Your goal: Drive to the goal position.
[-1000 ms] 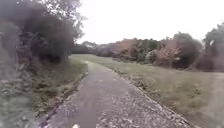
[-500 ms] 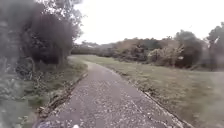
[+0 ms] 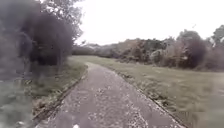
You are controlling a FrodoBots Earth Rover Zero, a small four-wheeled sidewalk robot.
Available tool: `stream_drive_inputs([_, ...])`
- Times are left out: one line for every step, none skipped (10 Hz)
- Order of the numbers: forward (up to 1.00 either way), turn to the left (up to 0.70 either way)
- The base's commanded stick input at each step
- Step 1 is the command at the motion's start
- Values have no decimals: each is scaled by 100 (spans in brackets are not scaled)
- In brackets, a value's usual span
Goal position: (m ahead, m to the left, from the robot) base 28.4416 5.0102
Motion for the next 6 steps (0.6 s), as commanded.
stream_drive_inputs([85, 5])
stream_drive_inputs([85, 0])
stream_drive_inputs([85, 0])
stream_drive_inputs([85, 0])
stream_drive_inputs([85, 0])
stream_drive_inputs([85, 0])
